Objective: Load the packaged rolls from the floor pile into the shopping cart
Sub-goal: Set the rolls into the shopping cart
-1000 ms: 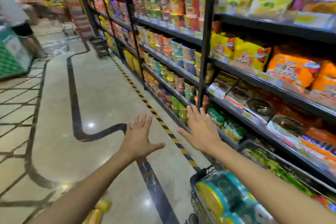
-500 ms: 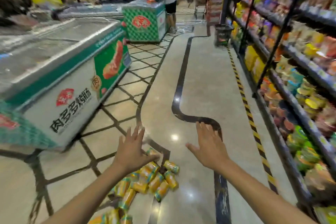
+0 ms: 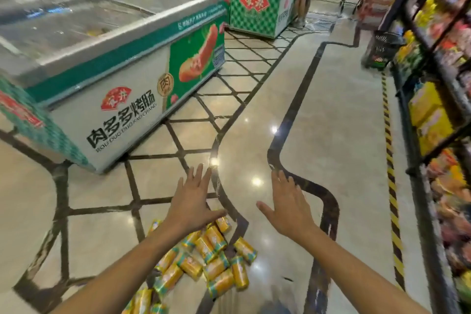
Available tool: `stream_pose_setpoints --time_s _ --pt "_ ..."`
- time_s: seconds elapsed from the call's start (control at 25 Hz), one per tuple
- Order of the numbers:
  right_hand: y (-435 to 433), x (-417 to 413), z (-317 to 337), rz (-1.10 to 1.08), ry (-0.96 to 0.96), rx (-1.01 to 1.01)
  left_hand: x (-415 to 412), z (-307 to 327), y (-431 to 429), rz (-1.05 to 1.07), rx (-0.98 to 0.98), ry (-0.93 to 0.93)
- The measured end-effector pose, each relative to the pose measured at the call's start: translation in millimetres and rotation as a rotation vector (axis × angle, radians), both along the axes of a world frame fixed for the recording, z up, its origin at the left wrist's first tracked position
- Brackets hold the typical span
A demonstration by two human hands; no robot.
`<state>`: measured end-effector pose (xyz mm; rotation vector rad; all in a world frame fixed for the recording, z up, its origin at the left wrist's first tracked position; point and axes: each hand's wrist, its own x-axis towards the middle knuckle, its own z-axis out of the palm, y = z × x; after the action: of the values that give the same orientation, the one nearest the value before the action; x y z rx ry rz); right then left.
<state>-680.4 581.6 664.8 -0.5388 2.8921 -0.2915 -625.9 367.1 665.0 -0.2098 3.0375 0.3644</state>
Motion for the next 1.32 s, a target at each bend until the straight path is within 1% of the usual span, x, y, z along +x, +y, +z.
stream_pose_setpoints --time_s 0.12,0.24,0.4,0.52,0.64,0.76,0.84,0.96,1.08,1.16,1.24,1.28,1.32 --pt "-17 -78 -30 0.132 -0.008 0.037 -53 -30 3 0.141 0.095 0.024" --pt "-29 -145 -66 0.3 -0.062 0.107 -95 -68 8 0.341 0.187 -0.007" --pt "-44 -210 -109 0.513 -0.126 0.184 -131 -117 23 0.548 0.212 -0.068" --pt "-62 -237 -149 0.615 -0.195 0.21 -138 -157 29 0.649 0.236 -0.146" --pt "-72 -244 -205 0.654 -0.224 0.208 -136 -213 32 0.736 0.288 -0.124" --pt "-74 -244 -294 0.663 -0.333 0.215 -128 -301 40 0.851 0.361 -0.148" --pt "-72 -239 -370 0.658 -0.365 0.226 -120 -377 52 0.927 0.413 -0.209" --pt "-60 -234 -473 0.62 -0.431 0.27 -106 -490 78 0.984 0.453 -0.257" --pt "-41 -225 -577 0.603 -0.458 0.282 -94 -600 113 1.056 0.525 -0.336" --pt "-28 -213 -636 0.577 -0.516 0.305 -87 -659 137 1.072 0.552 -0.385" --pt "-21 -203 -683 0.58 -0.555 0.301 -86 -705 156 1.091 0.565 -0.407" --pt "-20 -196 -701 0.584 -0.567 0.286 -85 -721 163 1.088 0.55 -0.424" --pt "-18 -190 -720 0.583 -0.579 0.276 -85 -738 170 1.063 0.488 -0.441"
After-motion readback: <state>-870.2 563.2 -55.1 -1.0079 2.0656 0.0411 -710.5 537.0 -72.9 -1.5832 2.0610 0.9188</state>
